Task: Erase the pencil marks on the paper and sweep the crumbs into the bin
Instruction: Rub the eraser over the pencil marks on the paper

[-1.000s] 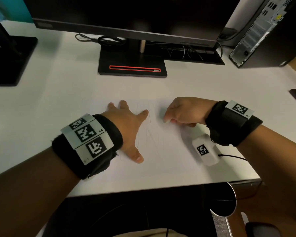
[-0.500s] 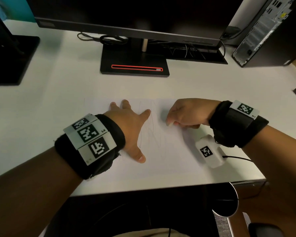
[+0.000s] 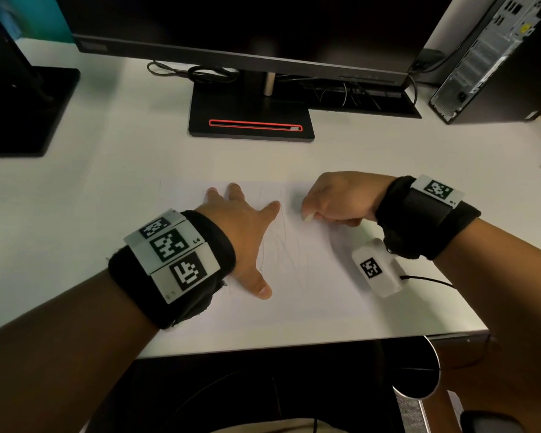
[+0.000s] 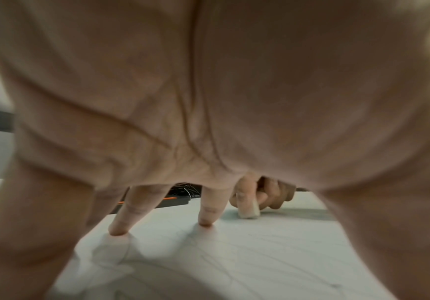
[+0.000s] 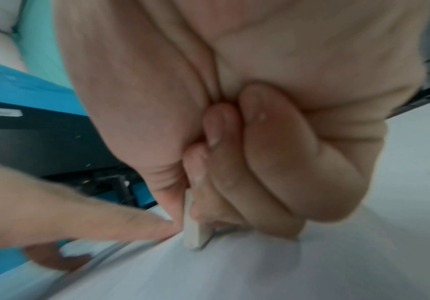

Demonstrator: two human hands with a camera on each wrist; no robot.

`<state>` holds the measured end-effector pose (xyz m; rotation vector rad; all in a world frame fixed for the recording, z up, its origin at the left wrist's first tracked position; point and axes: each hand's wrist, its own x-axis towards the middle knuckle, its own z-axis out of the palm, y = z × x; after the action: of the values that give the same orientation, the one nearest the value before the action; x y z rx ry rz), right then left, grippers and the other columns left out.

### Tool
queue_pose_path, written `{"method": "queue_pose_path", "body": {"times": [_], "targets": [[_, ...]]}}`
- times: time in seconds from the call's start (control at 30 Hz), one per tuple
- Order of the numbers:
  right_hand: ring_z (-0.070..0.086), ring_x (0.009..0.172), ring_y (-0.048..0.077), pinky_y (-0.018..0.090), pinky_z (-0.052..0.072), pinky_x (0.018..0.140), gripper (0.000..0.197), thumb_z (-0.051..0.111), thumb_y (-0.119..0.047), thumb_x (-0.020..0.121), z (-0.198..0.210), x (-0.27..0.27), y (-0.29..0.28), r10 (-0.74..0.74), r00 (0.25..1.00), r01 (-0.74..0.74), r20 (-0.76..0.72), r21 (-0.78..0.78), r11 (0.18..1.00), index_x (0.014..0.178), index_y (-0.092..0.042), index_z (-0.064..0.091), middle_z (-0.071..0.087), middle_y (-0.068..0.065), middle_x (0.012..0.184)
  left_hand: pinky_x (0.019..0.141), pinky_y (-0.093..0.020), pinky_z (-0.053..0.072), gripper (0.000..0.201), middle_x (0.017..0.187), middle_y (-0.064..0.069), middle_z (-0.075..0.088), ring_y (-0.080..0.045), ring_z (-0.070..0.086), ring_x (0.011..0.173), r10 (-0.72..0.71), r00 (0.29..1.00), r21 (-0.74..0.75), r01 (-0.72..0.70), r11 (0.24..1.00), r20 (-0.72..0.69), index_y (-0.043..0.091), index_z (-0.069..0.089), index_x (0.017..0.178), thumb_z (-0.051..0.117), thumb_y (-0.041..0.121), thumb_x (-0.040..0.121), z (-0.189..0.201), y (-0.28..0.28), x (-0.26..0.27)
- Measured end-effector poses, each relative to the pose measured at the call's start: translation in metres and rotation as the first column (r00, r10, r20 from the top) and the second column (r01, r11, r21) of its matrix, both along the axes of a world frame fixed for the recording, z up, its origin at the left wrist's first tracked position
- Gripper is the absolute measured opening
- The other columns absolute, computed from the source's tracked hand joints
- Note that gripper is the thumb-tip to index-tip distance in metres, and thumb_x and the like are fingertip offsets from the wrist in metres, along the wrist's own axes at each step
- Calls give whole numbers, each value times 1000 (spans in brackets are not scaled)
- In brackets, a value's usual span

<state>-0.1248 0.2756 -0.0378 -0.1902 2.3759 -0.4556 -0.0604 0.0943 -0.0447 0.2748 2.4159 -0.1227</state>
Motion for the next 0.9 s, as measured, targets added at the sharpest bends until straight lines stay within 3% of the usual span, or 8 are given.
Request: {"method": "queue_pose_path", "body": {"times": [0.07,0.2,0.3,0.47,0.57,0.67,0.8,0.9], "targets": [[34,46,20,29,37,54,39,59,-33,96,-2,3,-3,69,997,-69,18,15,998,63,-16,47,41,4,55,110,-62,32,139,161,-19,-17,-49,-7,146,3,1000,4,-3,1000,-1,42,-19,151,78,75,58,0,0,0],[33,51,23,30,35,52,40,61,-33,93,-2,-1,-1,25,999,-25,-20,-6,1000,61,-15,46,41,6,57,111,-61,32,138,160,-19,-18,-49,-8,146,-1,1000,11,1,1000,-5,42,-19,152,78,74,58,0,1,-1],[34,47,21,31,38,56,44,59,-34,95,-3,0,-8,69,997,-68,-27,25,997,58,-17,43,40,2,52,110,-61,33,139,160,-19,-18,-49,-8,146,2,1000,11,-3,1000,1,42,-19,151,78,74,58,0,0,-1],[35,54,24,30,35,53,36,59,-33,94,-1,-6,-5,5,998,-5,-60,6,1000,65,-13,50,43,8,58,110,-61,32,138,161,-18,-18,-48,-8,146,2,1000,16,-2,1000,-8,42,-19,152,79,73,58,1,0,0],[33,45,20,29,37,53,40,58,-33,98,-4,-2,-11,57,998,-57,-8,14,998,64,-14,48,40,2,52,110,-61,32,138,161,-18,-18,-49,-9,146,9,1000,19,-9,1000,0,43,-17,152,79,73,58,1,0,1],[33,47,21,26,32,46,32,61,-31,95,-3,-8,-8,-1,1000,1,-24,-1,1000,71,-11,55,42,4,54,110,-61,33,138,161,-18,-17,-48,-8,146,2,1000,20,-2,1000,-3,43,-17,152,79,73,58,0,0,1],[34,43,19,26,35,49,40,58,-31,97,-4,-8,-13,44,999,-44,-22,7,999,62,-14,50,41,1,50,110,-62,32,137,161,-18,-18,-48,-9,146,5,1000,16,-5,1000,-3,43,-17,152,79,73,58,1,0,1],[34,45,19,25,33,47,34,60,-32,96,-2,-13,-10,0,999,0,-38,4,1000,69,-13,54,43,1,51,111,-62,32,138,161,-18,-17,-49,-9,146,-1,1000,16,1,1000,-8,42,-18,152,78,74,58,1,0,1]]}}
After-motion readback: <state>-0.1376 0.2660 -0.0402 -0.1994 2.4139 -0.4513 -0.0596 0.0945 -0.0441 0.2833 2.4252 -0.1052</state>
